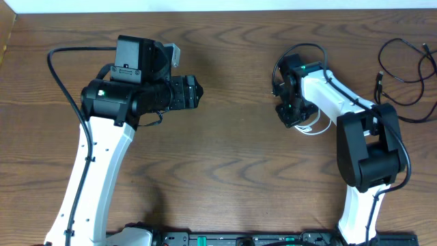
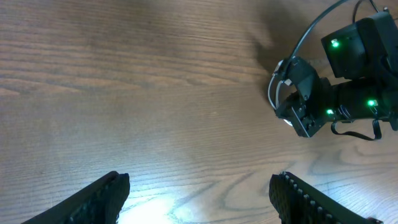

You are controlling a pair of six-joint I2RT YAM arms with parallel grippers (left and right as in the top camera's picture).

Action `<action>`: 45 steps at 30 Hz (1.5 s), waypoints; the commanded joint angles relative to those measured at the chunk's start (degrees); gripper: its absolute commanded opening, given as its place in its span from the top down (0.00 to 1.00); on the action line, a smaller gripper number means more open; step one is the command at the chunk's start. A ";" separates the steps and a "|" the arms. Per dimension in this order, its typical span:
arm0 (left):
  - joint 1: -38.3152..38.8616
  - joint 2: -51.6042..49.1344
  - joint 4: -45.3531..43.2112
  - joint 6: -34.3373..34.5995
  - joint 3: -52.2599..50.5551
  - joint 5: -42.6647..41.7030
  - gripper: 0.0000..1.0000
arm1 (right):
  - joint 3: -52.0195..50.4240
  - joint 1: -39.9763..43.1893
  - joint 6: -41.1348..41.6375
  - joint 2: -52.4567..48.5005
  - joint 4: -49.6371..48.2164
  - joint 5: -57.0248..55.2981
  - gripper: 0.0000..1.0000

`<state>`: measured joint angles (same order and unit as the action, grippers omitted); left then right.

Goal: Untangle cables

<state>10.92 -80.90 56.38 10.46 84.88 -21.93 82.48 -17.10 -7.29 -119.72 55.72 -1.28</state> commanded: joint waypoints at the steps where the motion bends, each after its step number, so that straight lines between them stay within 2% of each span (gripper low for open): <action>1: -0.28 -0.44 0.15 -0.33 0.72 -0.02 0.22 | -3.74 -0.57 5.66 -2.29 -2.62 1.64 0.99; 3: -0.28 -0.44 0.15 -0.33 0.72 -0.02 0.22 | -3.34 -0.55 11.13 -1.90 -3.76 1.75 0.99; 5: -0.28 -0.44 0.13 -0.33 0.72 -0.02 0.23 | 1.55 0.76 14.82 0.33 -0.72 4.92 0.99; 8: -0.28 -0.44 0.15 -0.33 0.72 0.00 0.22 | 11.50 5.79 14.99 6.21 6.54 8.63 0.99; 13: -0.28 -0.44 0.11 -0.33 0.72 0.83 0.22 | 22.49 15.76 13.40 13.66 7.30 9.81 0.99; 15: -0.28 -0.44 0.13 -0.33 0.72 0.83 0.22 | 28.87 23.06 13.40 15.72 9.94 8.61 0.99; 20: -0.28 -0.44 0.11 -0.33 0.72 1.68 0.22 | 32.30 34.27 14.75 17.20 10.71 -3.17 0.99; 23: -0.28 -0.44 0.11 -0.33 0.72 2.12 0.22 | 32.13 39.85 13.92 16.92 12.37 2.12 0.99; 25: -0.28 -0.44 -0.07 -0.33 0.72 2.12 0.22 | 32.13 39.82 11.43 16.06 13.38 6.27 0.99; 26: -0.28 -0.44 -0.11 -0.33 0.72 2.12 0.22 | 32.11 39.15 7.41 15.39 13.99 12.00 0.85; 27: -0.28 -0.44 -0.13 -0.33 0.72 2.12 0.22 | 32.11 38.42 4.61 14.60 14.86 16.02 0.76; 29: -0.28 -0.44 -0.11 -0.33 0.72 2.12 0.22 | 32.11 36.70 -2.27 12.48 17.70 23.43 0.42; 30: -0.28 -0.44 -0.11 -0.33 0.72 2.12 0.22 | 32.11 35.71 -5.68 11.23 19.15 25.97 0.36; 31: -0.28 -0.44 -0.09 -0.33 0.72 2.12 0.22 | 32.11 34.14 -9.94 9.35 21.20 28.28 0.23; 32: -0.28 -0.44 -0.09 -0.33 0.72 2.10 0.22 | 32.11 32.87 -12.76 7.87 22.64 28.98 0.17; 34: -0.28 -0.44 -0.09 -0.33 0.72 2.10 0.22 | 32.11 29.51 -17.79 3.08 25.29 29.07 0.15; 38: -0.28 -0.44 -0.04 -0.33 0.72 2.12 0.22 | 32.11 24.17 -25.83 -8.76 23.61 37.81 0.15; 40: -0.28 -0.44 -0.11 -0.35 0.72 2.12 0.21 | 32.11 22.97 -26.18 -12.83 21.29 41.11 0.21; 44: -0.28 -0.44 -0.11 -0.35 0.72 2.14 0.21 | 32.11 20.50 -29.75 -17.18 20.06 48.68 0.47; 45: -0.28 -0.44 -0.11 -0.33 0.72 2.12 0.21 | 32.11 19.37 -29.86 -17.51 19.71 48.33 0.66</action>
<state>10.92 -81.01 56.36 10.46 84.88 -20.62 114.26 4.69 -33.56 -136.59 75.81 40.80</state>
